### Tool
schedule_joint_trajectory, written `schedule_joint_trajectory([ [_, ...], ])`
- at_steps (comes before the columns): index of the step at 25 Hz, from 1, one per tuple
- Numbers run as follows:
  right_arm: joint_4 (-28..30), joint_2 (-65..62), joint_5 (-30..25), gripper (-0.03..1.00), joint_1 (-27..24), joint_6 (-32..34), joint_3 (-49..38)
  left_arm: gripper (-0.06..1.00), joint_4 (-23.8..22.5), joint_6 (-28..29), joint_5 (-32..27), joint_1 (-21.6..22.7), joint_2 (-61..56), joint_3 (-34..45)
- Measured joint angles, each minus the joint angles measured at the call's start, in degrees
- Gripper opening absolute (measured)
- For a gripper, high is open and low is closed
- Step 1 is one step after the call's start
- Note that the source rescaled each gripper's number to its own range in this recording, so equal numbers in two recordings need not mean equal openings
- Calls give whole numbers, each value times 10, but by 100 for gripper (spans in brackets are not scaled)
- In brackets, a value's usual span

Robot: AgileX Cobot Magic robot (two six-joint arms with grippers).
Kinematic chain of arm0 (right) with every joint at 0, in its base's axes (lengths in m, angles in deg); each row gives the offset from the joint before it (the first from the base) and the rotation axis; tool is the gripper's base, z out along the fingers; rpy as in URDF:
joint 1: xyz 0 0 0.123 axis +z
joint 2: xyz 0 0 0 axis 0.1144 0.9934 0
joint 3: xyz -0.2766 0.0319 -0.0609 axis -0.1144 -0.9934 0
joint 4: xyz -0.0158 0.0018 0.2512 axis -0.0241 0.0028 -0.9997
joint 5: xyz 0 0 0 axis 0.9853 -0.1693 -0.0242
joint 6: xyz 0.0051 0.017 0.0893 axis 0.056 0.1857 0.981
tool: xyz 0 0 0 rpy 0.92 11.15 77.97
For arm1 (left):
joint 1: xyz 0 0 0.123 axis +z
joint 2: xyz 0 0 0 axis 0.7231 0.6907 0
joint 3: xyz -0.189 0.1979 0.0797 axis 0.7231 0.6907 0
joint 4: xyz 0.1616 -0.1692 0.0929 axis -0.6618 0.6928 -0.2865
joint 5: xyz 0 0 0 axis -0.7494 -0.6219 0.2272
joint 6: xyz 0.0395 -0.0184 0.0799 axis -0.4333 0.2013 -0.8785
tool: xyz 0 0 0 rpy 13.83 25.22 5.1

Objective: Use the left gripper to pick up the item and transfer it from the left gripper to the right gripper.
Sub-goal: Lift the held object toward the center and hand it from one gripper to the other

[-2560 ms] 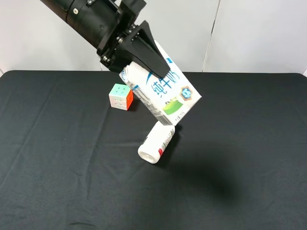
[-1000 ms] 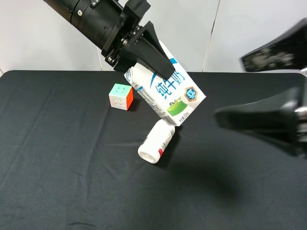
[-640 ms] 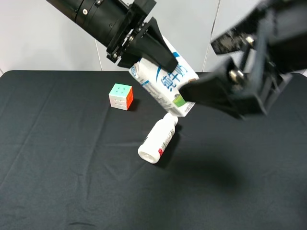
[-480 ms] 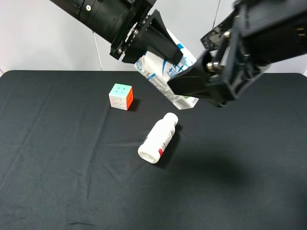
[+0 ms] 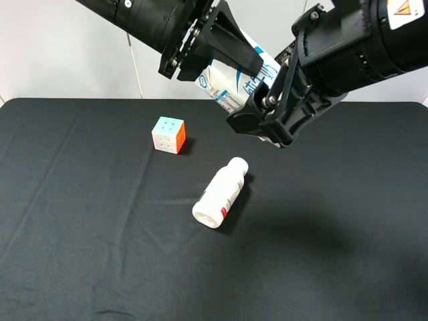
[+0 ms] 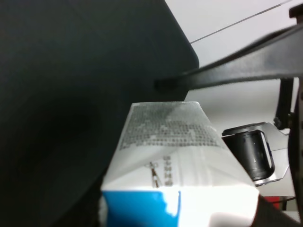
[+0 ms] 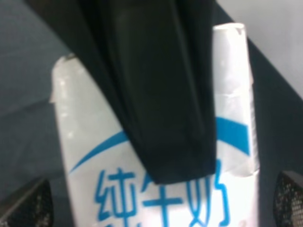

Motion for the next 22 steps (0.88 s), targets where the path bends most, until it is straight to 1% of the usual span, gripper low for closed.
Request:
schedule_joint_trajectory([
  [3, 21, 9, 1, 100, 0, 13, 0, 0, 13, 0, 0, 0, 0, 0],
  [7, 28, 23, 1, 100, 0, 15, 0, 0, 30, 0, 1, 0, 0, 0],
  [15, 30, 31, 2, 100, 0, 15, 0, 0, 33, 0, 1, 0, 0, 0],
  [16, 30, 31, 2, 90, 0, 15, 0, 0, 33, 0, 1, 0, 0, 0],
  [17, 30, 31, 2, 69, 0, 15, 0, 0, 33, 0, 1, 0, 0, 0],
  [18, 33, 31, 2, 34, 0, 15, 0, 0, 33, 0, 0, 0, 0, 0],
  [19, 37, 31, 1, 1, 0, 14, 0, 0, 33, 1, -3, 0, 0, 0],
  [20, 38, 31, 1, 4, 0, 14, 0, 0, 33, 1, -3, 0, 0, 0],
  [22, 39, 31, 1, 4, 0, 15, 0, 0, 33, 1, -3, 0, 0, 0],
])
